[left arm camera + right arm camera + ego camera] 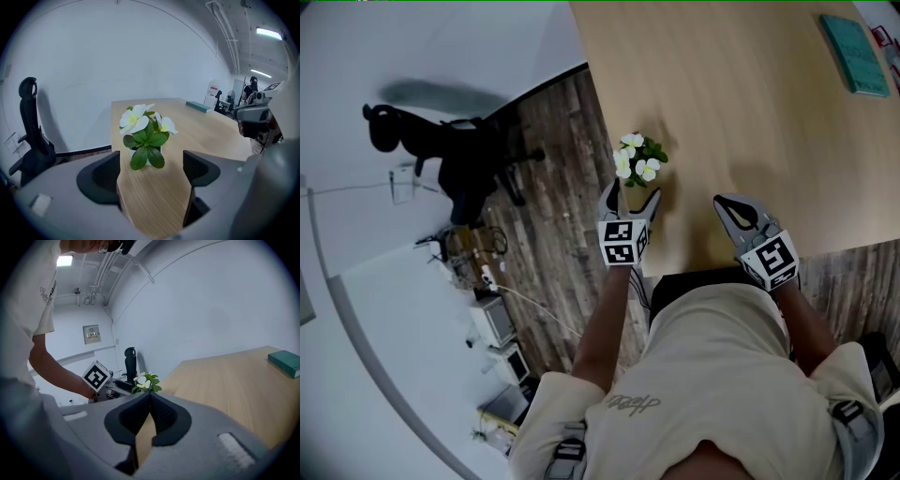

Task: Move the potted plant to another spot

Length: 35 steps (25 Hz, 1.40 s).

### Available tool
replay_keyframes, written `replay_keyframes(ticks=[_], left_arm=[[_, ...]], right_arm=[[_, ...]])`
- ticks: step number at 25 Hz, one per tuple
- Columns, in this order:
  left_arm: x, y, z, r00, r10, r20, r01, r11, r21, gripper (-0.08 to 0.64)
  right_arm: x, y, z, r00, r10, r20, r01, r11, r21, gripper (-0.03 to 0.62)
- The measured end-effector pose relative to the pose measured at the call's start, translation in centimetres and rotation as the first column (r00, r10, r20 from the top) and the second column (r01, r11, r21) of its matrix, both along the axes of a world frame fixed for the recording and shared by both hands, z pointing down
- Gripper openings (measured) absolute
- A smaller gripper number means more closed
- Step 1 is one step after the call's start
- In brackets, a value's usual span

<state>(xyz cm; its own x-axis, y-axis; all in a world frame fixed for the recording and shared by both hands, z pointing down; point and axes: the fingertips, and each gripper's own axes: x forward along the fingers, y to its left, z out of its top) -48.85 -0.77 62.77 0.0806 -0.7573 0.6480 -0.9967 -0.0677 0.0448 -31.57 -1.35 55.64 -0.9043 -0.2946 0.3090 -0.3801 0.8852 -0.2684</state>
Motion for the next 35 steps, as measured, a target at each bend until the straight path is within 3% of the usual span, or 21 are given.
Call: replay_keyframes(ticks=[12,35], left_arm=[[-0.6,-2.5,3.0,1.000,-0.001,-0.012,0.000,0.999,-0.033,0.442],[-0.6,-5.2,5.3,1.000,0.004,0.018,-0.003,0.998,-0.066,0.440]], right_arm=[[0.6,-1.1,1.2,1.000,0.016,-0.026,-0.017,0.999,-0.049,0.002],[0.4,-2.3,2.0,0.999,0.019,-0.050,-0.021,0.998,-0.053,0.002]])
